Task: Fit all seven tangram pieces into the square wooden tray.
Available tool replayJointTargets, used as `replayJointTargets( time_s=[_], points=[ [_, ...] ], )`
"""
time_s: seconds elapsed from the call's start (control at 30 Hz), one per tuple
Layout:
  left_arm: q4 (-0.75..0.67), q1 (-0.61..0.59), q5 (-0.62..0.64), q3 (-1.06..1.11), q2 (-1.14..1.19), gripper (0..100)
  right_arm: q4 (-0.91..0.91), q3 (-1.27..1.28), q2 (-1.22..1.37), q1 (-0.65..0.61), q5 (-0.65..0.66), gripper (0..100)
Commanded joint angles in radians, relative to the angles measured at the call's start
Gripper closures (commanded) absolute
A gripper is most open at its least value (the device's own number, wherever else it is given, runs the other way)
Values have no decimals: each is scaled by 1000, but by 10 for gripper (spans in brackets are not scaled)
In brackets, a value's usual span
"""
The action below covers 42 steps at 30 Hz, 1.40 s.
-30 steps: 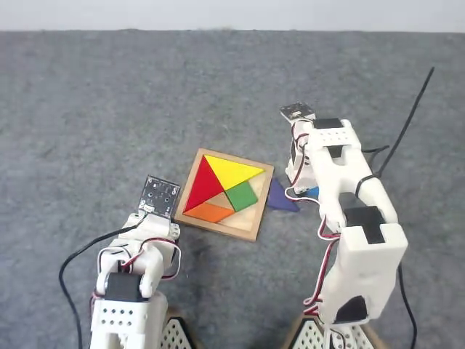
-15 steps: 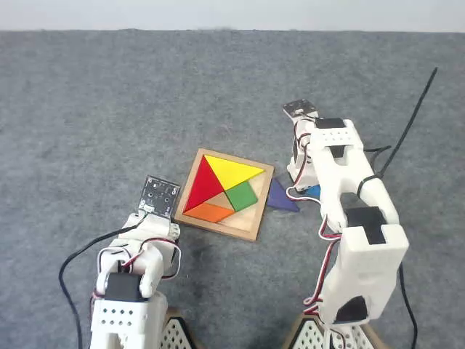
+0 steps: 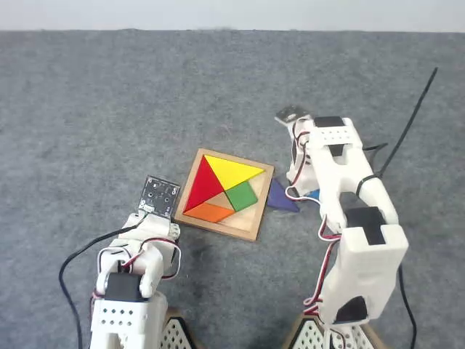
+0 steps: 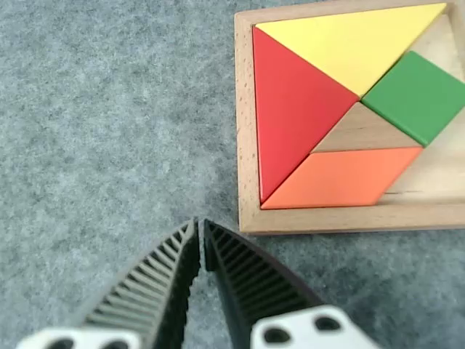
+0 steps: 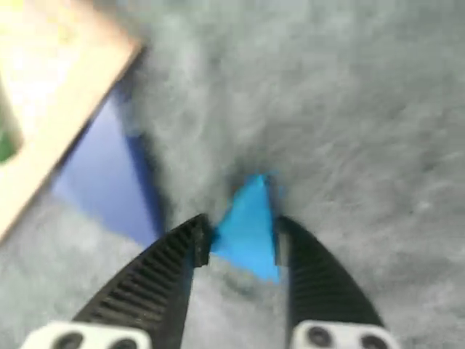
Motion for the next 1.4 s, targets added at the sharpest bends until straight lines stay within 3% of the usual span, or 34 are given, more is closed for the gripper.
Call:
replayJointTargets(
  time_s=[0.0, 0.7, 0.9, 1.37],
  points=[
    [5, -3, 8, -7, -12, 987, 10, -38, -62, -28, 21, 765],
    [5, -3, 8, -7, -12, 987, -30, -55, 27, 8, 21, 878],
    [5, -3, 8, -7, -12, 987, 76, -51, -53, 1, 124, 764],
    [5, -3, 8, -7, -12, 987, -5, -54, 67, 2, 81, 779]
  ],
)
